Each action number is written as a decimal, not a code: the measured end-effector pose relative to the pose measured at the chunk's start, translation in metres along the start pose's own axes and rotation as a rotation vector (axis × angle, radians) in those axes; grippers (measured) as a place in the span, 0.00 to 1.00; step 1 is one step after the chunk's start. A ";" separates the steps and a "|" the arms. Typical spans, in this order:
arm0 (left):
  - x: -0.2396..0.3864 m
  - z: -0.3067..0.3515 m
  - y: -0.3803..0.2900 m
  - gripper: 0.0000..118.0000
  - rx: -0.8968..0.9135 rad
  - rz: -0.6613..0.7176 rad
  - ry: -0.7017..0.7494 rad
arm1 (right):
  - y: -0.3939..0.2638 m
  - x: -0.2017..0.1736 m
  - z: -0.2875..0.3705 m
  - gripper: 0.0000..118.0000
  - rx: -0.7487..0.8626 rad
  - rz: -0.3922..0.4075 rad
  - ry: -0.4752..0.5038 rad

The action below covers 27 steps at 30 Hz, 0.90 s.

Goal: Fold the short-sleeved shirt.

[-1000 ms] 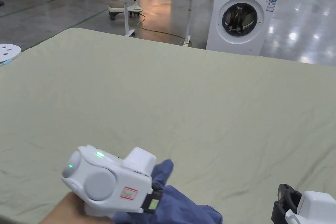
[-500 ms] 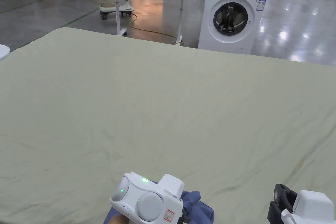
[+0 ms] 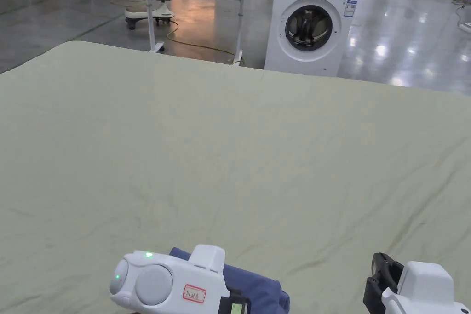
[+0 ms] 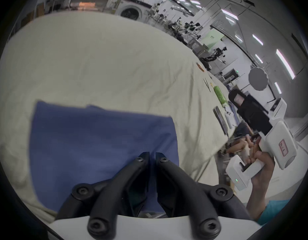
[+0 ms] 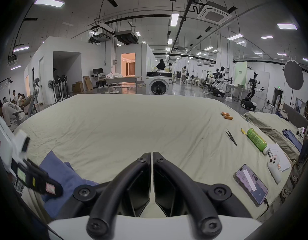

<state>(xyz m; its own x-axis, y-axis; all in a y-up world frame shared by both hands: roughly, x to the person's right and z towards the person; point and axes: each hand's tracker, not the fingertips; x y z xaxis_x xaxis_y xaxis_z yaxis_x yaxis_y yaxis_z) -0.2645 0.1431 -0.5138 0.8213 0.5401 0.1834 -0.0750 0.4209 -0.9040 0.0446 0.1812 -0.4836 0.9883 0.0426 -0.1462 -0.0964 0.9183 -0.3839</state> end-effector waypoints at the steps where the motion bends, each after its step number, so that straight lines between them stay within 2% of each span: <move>1: -0.002 -0.008 -0.005 0.08 -0.017 0.012 -0.040 | 0.000 -0.001 0.000 0.01 0.001 0.002 0.001; 3: -0.004 -0.025 -0.012 0.08 -0.014 0.011 -0.093 | 0.001 -0.002 -0.001 0.01 0.001 0.005 0.002; 8: -0.016 -0.055 -0.025 0.05 0.030 0.029 -0.065 | -0.001 -0.004 -0.004 0.01 -0.002 0.002 0.006; 14: -0.011 -0.026 -0.015 0.05 0.048 0.006 -0.092 | 0.003 -0.008 -0.005 0.01 0.018 0.000 0.016; 17: -0.004 0.003 0.000 0.05 0.151 -0.071 -0.070 | 0.007 -0.011 -0.009 0.01 0.040 -0.002 0.020; 19: -0.001 0.024 0.010 0.05 0.259 -0.135 -0.002 | 0.010 -0.015 -0.011 0.01 0.063 -0.006 0.015; 23: -0.001 0.059 0.023 0.02 0.528 -0.264 0.238 | 0.019 -0.023 -0.017 0.01 0.122 -0.013 0.003; 27: -0.008 0.088 0.026 0.02 0.746 -0.314 0.445 | 0.032 -0.028 -0.019 0.01 0.198 -0.012 -0.023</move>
<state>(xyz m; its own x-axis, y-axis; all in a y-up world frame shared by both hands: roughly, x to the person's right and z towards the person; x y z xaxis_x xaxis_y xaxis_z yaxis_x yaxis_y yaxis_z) -0.3227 0.2135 -0.5050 0.9957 0.0566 0.0728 -0.0299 0.9448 -0.3261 0.0116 0.2024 -0.5091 0.9920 0.0379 -0.1208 -0.0614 0.9783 -0.1979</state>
